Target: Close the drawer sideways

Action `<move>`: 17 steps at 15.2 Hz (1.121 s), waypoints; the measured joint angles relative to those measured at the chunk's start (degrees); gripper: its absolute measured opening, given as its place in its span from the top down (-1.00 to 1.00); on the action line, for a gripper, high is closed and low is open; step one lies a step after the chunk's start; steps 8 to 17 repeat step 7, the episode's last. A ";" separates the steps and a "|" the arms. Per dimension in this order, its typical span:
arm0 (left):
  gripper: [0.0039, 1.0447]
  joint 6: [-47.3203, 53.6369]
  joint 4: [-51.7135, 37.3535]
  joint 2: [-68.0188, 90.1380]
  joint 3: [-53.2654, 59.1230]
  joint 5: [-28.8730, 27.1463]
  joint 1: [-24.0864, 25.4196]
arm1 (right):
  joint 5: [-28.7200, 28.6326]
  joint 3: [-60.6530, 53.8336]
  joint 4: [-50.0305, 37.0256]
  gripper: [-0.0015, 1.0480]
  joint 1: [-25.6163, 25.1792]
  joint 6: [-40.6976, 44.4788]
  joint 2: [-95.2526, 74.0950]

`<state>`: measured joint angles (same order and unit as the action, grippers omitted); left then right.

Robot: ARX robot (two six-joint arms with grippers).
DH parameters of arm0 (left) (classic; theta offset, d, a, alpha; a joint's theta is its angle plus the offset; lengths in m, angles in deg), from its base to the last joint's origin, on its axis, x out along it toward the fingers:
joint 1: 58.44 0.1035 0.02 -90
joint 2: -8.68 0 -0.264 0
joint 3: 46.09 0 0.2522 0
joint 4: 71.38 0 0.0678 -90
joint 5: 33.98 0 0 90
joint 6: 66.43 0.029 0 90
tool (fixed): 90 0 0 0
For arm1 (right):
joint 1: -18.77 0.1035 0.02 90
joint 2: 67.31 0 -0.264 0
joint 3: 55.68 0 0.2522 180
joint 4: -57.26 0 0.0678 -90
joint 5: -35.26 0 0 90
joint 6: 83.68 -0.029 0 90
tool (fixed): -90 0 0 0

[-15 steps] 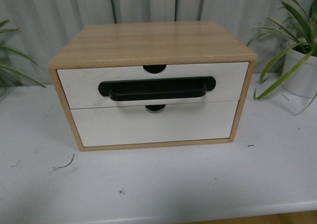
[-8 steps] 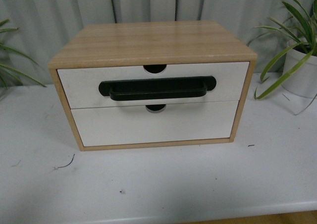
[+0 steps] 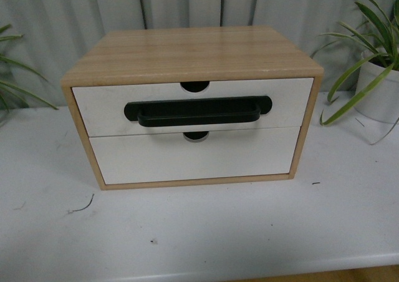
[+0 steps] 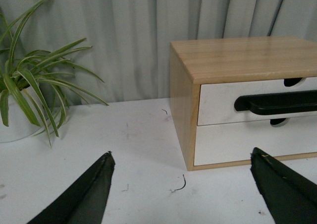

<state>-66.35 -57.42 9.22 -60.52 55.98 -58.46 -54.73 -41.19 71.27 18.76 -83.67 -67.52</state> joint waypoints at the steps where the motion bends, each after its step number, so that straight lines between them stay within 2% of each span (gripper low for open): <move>1: -0.87 0.00 0.00 0.00 0.00 0.00 0.00 | 0.00 0.00 0.00 -0.81 0.00 0.00 0.00; 2: -0.90 0.07 0.00 0.00 0.00 0.00 0.00 | 0.00 0.00 0.00 -0.92 0.00 -0.02 0.00; 3: -0.86 0.02 0.00 0.00 0.00 0.00 0.00 | 0.00 0.00 0.00 -0.86 0.00 0.00 0.00; 17: -0.88 0.04 0.00 0.00 0.00 0.00 0.00 | 0.00 0.00 0.00 -0.88 0.00 0.00 0.00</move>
